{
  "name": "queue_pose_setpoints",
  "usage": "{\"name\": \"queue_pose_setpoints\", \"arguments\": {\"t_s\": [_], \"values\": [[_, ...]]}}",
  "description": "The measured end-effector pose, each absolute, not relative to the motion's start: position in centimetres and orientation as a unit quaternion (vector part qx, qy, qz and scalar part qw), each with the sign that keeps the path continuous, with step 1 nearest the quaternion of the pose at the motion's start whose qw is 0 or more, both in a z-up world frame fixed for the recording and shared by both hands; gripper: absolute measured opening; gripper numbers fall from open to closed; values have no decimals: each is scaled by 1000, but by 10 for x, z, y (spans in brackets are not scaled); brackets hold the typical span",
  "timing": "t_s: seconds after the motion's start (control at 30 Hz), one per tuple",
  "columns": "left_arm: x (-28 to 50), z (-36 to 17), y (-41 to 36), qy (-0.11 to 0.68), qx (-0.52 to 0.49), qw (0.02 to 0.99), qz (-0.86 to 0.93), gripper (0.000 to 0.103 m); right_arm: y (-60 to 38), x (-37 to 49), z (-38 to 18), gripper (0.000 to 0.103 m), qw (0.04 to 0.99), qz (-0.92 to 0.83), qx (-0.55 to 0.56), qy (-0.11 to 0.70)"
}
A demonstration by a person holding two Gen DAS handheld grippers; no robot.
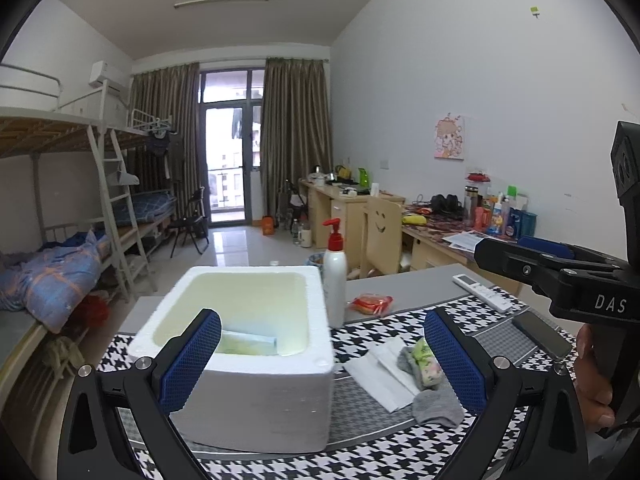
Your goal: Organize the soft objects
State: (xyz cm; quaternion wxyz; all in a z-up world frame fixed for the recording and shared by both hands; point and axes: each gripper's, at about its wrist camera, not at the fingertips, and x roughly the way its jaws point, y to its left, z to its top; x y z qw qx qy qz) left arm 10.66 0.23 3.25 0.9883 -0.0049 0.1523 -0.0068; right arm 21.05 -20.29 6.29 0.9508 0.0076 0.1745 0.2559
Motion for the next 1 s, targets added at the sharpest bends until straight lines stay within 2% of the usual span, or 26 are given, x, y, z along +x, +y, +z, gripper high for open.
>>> {"name": "queue_pose_setpoints", "arguments": {"t_s": [1.0], "values": [[113, 9, -42, 181, 7, 981, -68, 102, -252, 217, 43, 96, 960, 195, 34, 198]]}}
